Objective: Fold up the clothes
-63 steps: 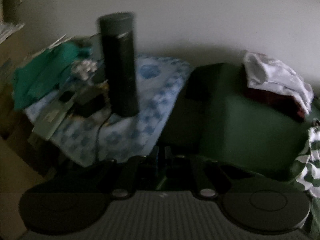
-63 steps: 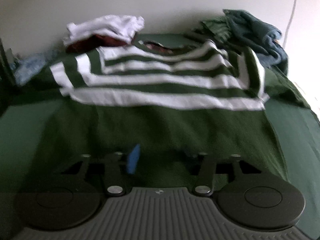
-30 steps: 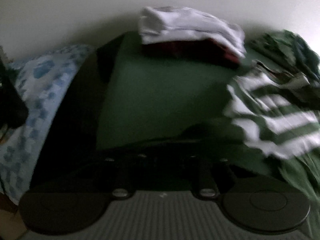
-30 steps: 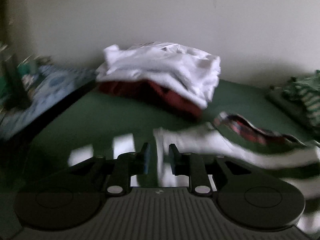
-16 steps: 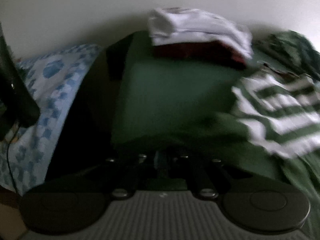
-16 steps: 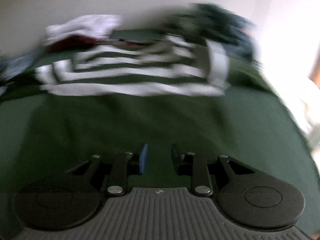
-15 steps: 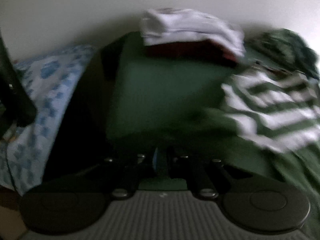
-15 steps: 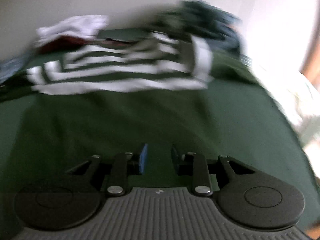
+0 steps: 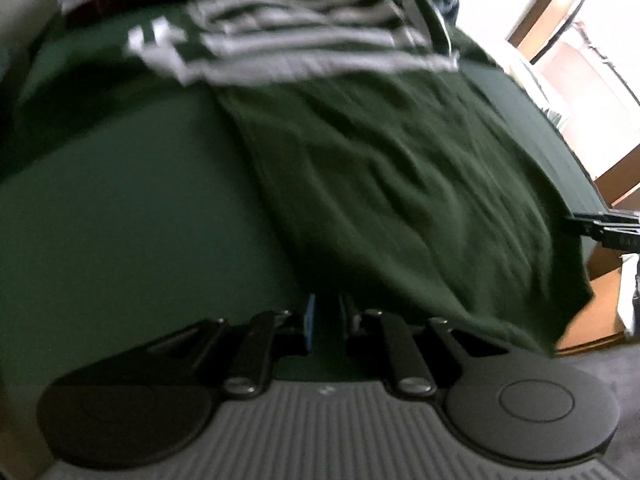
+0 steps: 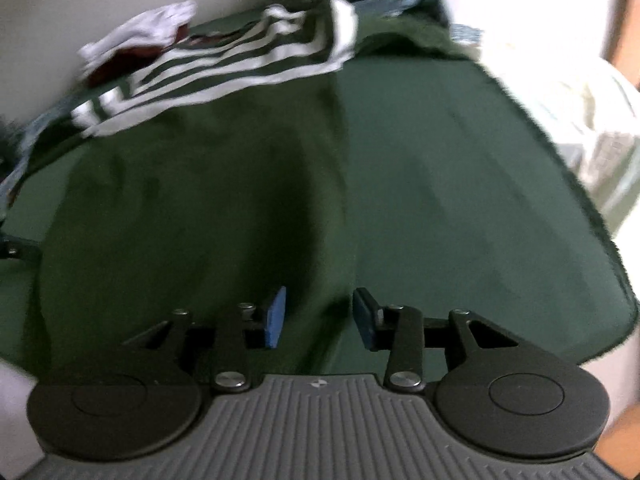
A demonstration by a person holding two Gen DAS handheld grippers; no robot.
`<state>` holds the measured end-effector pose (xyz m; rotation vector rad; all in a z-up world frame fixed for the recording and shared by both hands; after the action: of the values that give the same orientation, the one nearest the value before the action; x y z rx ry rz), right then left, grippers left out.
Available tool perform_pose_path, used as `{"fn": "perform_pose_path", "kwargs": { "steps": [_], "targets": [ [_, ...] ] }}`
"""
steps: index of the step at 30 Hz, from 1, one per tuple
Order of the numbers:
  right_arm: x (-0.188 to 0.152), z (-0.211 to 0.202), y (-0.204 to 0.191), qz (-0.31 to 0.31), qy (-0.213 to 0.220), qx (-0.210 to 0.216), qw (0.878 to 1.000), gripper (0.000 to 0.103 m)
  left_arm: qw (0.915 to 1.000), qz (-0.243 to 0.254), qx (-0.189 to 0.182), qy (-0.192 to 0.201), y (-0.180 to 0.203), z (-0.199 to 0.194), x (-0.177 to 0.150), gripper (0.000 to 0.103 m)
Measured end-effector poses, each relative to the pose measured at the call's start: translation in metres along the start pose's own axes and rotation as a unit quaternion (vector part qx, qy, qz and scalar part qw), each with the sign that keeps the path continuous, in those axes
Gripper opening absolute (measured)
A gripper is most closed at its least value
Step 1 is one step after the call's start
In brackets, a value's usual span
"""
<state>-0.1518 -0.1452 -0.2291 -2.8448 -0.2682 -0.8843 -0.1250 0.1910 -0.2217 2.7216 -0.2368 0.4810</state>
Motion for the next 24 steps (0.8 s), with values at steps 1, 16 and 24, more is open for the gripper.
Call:
{"fn": "perform_pose_path", "kwargs": {
  "steps": [1,16,24],
  "targets": [
    [0.0,-0.003,0.003,-0.001,0.004,0.017,1.0,0.038,0.9999,-0.012,0.001,-0.009,0.006,0.001,-0.008,0.013],
    [0.006,0.001,0.021,-0.068,0.011,0.148,0.987,0.034,0.9465,0.093,0.298,0.081,-0.034,-0.065,-0.026,0.036],
    [0.024,0.008,0.016,-0.11,0.015,0.18,0.977,0.034,0.88,-0.047,0.456,0.126,-0.142,-0.201,-0.051,0.033]
  ]
}}
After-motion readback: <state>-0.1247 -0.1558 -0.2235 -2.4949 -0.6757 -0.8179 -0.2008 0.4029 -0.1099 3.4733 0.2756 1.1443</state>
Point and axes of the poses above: each gripper's, at about its wrist camera, not at the fingertips, and z roughly the way its jaws point, y to its right, x to its top, the point moved 9 cm from there along z, roughly the way its jaws point, and after that the axes turned 8 degrees about -z, right-handed, at the moved point
